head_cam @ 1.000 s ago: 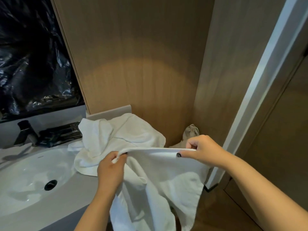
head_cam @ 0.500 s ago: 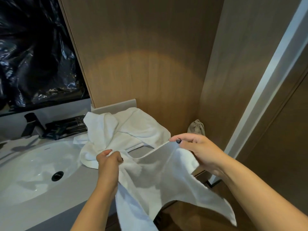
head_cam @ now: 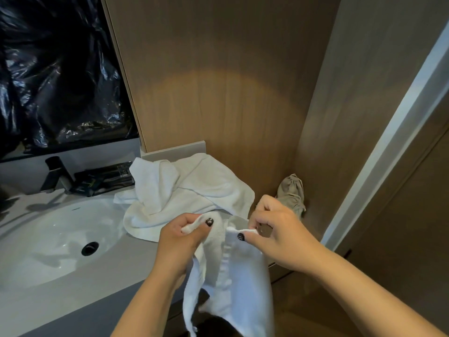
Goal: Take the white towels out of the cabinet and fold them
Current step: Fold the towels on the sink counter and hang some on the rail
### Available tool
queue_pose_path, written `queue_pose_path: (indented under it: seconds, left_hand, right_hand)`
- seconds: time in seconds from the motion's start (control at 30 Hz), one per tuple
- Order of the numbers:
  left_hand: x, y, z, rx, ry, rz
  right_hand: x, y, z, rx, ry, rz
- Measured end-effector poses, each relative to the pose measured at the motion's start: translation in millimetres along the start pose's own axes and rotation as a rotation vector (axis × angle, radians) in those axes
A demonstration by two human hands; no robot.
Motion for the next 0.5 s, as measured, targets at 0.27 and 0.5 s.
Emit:
queue_pose_path:
  seconds: [0.27,0.5]
  left_hand:
    - [-10,5,1,0.031,0.014,0.041]
    - [-20,14,-16,0.238,0.263,-0.055]
  right_hand:
    - [-20,10,6,-0.164,-0.423,-0.057]
    - [-28,10,7,-0.181,-0.153,-0.11]
Point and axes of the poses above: each hand's wrist, its own y-axis away from the middle knuckle, its own x-axis out of the back of the hand, z = x × y, the point moved 8 cm from there along -y, towards the middle knuckle, and after that the axes turned 5 degrees about z, right-handed, at the moved point
